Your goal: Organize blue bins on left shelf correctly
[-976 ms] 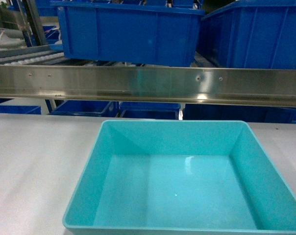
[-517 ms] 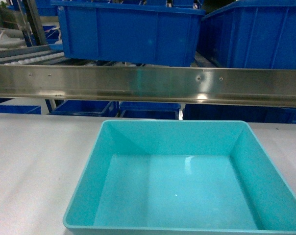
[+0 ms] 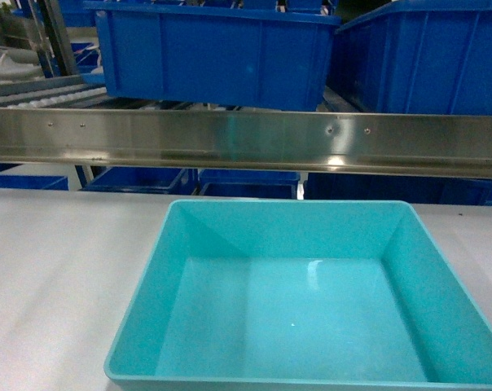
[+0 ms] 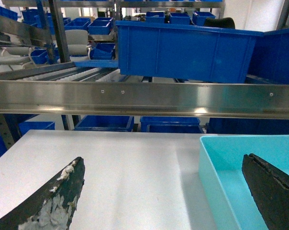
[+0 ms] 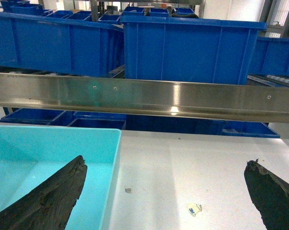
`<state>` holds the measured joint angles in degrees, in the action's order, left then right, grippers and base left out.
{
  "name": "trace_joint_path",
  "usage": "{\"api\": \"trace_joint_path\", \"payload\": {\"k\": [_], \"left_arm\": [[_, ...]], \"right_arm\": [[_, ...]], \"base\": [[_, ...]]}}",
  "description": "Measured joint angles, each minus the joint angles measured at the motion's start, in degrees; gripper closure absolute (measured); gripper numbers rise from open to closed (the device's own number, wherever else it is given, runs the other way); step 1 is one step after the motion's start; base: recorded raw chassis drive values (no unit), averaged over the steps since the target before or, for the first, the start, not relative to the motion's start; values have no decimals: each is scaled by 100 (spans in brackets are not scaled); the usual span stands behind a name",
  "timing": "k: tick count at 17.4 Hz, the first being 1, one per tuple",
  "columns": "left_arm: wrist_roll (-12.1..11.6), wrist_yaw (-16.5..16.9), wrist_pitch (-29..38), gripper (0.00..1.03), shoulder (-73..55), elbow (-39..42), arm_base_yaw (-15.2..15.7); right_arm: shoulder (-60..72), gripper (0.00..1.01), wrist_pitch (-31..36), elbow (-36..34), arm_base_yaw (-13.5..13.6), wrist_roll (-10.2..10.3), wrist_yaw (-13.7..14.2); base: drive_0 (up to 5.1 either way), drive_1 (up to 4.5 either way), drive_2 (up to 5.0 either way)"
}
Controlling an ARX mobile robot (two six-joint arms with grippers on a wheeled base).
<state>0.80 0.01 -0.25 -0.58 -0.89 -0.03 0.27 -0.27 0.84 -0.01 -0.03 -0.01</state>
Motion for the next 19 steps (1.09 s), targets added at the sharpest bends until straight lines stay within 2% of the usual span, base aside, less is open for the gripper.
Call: {"api": "trace_joint_path", "payload": {"k": [1,2,4,5,6,7,8,11,12,13,17,18,19], "left_arm": [[0,0,0,5,0,0,0],[0,0,131,5,-79,0,31],[44,-17,1593,5,-1716,-46,225],[94,-164,2354,5,-2796,-181,210],[166,-332,3086,5,-3810,-490,63],[221,-501,3663,5,-4708,-841,-101],[271,-647,3928,5,-5403,-1095,-267],[695,-1169,3554,5,-7265,-1851,-973],[835,-1360,3381,5,-7635,-2092,-1174],[953,-1401,3333,5,-7825,-2190,-1276],[1106,-1453,3327,5,-7836,-2190,-1279],[1141,-1552,3453,5,-7941,-2190,-1298],[1200,-1582,3576,5,-8181,-2203,-1322]], "right_arm": [[0,3,4,0,0,0,0],[219,3,424,4,46,-52,61],[1832,3,1637,319,90,-151,-118],[2551,3,1661,675,240,-153,-238],[3206,3,1663,988,404,-243,-289],[3790,3,1410,1287,669,-400,-240],[4317,3,1473,1469,782,-439,-236],[5709,3,1327,2057,957,-476,-168],[6124,3,1554,2232,1014,-514,-146],[6295,3,1556,2328,1014,-584,-28],[6317,3,1596,2315,1019,-632,63],[6492,3,1899,2243,1099,-715,251],[6776,3,2046,2223,1182,-741,326]], "base": [[0,0,0],[0,0,0],[0,0,0],[0,0,0],[0,0,0],[0,0,0],[0,0,0],[0,0,0],[0,0,0],[0,0,0],[0,0,0],[0,0,0],[0,0,0]]}}
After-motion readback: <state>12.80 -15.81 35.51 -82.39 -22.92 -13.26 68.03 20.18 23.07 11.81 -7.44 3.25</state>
